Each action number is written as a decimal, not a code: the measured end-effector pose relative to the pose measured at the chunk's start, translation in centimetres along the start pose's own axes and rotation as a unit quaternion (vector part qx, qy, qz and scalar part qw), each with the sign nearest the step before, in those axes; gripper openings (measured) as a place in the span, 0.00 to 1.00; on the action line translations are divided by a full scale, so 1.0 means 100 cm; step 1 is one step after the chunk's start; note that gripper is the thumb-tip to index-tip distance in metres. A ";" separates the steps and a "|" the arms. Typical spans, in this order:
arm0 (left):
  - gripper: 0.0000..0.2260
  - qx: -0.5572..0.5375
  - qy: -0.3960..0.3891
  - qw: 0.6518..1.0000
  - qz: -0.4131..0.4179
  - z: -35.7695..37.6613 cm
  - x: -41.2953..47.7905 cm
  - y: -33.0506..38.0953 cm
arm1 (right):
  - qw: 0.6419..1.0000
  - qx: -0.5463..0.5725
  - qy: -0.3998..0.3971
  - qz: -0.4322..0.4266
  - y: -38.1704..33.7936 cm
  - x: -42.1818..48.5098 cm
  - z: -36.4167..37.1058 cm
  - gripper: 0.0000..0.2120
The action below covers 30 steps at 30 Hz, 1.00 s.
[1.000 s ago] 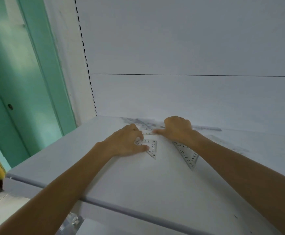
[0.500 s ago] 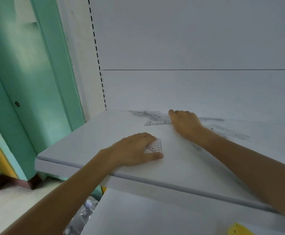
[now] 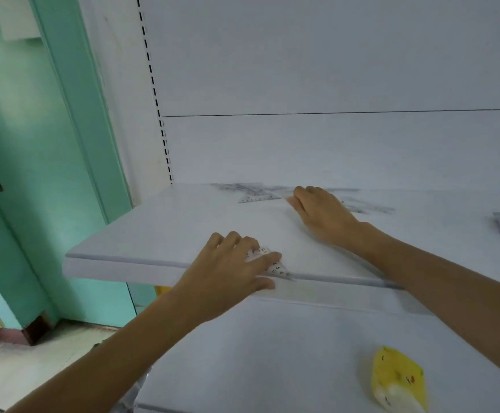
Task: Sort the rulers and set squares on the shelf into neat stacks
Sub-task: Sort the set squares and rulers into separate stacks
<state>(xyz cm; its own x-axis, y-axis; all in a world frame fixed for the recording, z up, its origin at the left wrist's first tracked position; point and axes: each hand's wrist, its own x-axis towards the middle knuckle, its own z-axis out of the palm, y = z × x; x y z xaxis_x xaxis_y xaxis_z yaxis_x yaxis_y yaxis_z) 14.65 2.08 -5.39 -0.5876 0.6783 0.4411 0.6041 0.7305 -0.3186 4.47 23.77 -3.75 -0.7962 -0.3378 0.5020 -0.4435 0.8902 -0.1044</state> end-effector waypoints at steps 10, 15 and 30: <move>0.21 -0.106 -0.011 0.994 -0.027 -0.006 0.014 0.015 | 0.999 0.027 -0.008 0.039 0.035 -0.041 -0.030 0.14; 0.19 -0.150 0.031 0.986 -0.061 -0.004 0.073 0.042 | 0.995 0.022 0.033 0.087 0.078 -0.069 -0.044 0.14; 0.25 -0.420 0.003 0.902 -0.100 0.014 0.283 0.254 | 0.971 -0.029 0.149 0.187 0.322 -0.238 -0.193 0.11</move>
<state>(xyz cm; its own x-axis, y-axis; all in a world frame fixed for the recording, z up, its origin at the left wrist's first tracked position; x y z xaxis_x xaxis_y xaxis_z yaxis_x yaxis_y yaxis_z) 12.60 39.98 -2.14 -0.7282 0.5380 0.4246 0.6830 0.5184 0.5145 17.10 66.39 -2.49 -0.7383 0.1076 0.6658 -0.1163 0.9521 -0.2828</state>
